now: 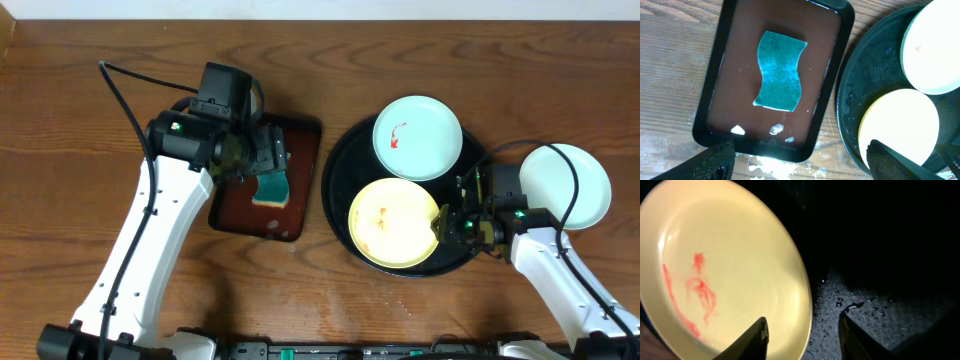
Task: Clean dirty plates on tray and stack at the side
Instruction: 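Grasp yellow plate rim with right gripper and drag it to tray center, then grasp green sponge again with left gripper and lift it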
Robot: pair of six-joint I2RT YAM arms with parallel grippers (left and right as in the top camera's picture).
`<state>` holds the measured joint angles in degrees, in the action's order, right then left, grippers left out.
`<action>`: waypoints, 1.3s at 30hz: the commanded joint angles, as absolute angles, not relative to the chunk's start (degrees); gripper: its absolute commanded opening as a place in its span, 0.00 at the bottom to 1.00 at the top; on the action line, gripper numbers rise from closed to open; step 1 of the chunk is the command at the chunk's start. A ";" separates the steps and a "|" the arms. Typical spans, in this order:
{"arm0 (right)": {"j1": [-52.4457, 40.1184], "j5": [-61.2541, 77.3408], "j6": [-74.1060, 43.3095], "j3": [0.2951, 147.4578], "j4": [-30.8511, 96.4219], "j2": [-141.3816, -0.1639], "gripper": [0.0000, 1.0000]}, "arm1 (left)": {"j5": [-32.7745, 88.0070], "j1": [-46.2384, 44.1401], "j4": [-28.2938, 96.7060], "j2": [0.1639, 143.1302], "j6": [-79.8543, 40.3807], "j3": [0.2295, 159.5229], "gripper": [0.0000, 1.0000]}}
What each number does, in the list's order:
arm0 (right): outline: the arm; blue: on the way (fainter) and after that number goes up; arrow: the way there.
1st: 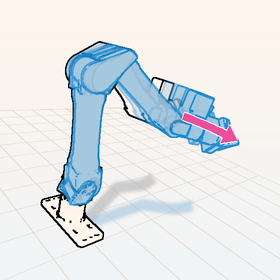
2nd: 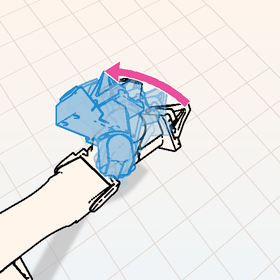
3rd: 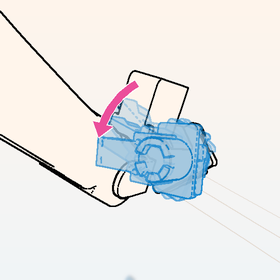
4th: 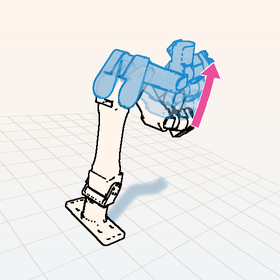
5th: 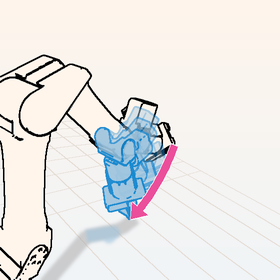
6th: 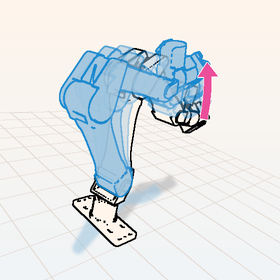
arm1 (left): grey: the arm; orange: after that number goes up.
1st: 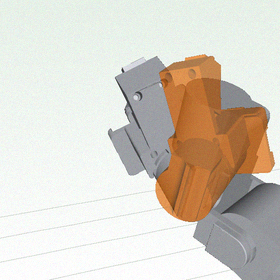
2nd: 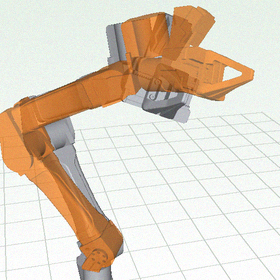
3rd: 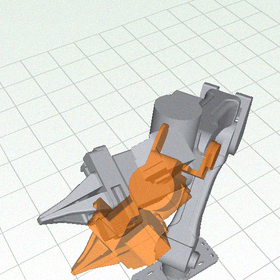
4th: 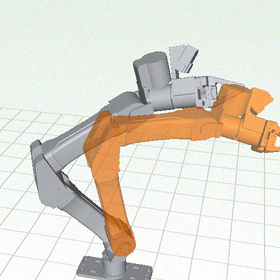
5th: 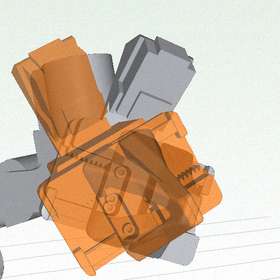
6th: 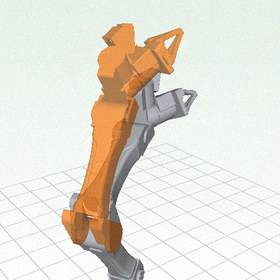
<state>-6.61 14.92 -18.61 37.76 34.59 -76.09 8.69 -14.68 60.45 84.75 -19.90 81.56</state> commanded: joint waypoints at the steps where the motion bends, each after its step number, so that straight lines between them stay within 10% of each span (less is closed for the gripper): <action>1: -6.63 13.69 -12.75 43.38 37.30 -73.32 0.44 | 8.58 -14.44 60.69 84.68 -21.04 81.47 0.84; 15: -6.66 13.61 -8.14 49.06 43.86 -65.91 0.43 | 5.37 -14.59 48.47 94.08 -19.90 66.30 0.77; 22: -6.85 13.61 -8.29 49.01 45.80 -65.91 0.42 | 5.61 -15.81 40.03 105.14 -18.28 64.60 0.56; 27: -6.85 13.78 -9.08 49.01 46.00 -65.91 0.41 | 5.56 -17.12 38.48 109.97 -16.71 64.62 0.07; 34: -6.85 13.78 -9.37 49.01 46.15 -65.91 0.38 | 5.54 -17.06 43.83 108.09 -16.71 66.76 0.08; 36: -6.85 13.78 -9.37 49.01 46.13 -65.91 0.38 | 5.52 -17.06 47.70 106.19 -16.69 69.21 0.38; 39: -6.85 13.78 -9.37 49.01 46.13 -65.91 0.38 | 5.52 -17.06 49.10 103.50 -16.69 71.02 0.54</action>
<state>-6.61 13.87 -9.37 48.38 46.04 -66.26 6.02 -17.04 48.16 106.80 -17.45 68.29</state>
